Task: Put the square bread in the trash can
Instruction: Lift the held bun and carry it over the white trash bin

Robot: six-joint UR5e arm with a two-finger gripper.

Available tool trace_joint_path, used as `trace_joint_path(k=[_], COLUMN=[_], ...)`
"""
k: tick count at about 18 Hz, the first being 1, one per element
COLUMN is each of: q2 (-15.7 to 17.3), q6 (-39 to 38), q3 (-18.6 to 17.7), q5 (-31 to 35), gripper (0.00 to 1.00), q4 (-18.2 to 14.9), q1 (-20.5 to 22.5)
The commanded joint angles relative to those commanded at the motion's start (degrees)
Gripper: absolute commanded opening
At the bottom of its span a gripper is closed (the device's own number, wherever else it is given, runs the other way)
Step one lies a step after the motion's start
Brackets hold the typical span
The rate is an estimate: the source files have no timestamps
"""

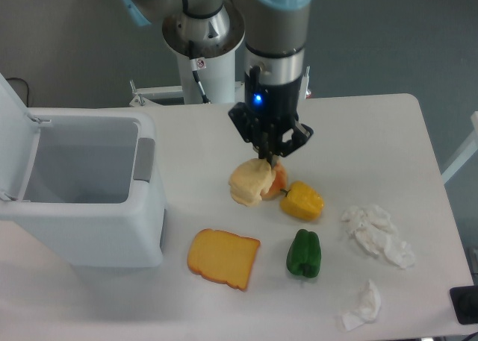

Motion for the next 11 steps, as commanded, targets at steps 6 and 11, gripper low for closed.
trace_joint_path(k=[6, 11], q2=[3.51, 5.28], q6=[-8.45, -11.88], q3=[0.09, -0.79], q5=[-4.84, -5.46], gripper=[0.21, 0.22], q4=[0.97, 1.32], q1=[-1.58, -6.41])
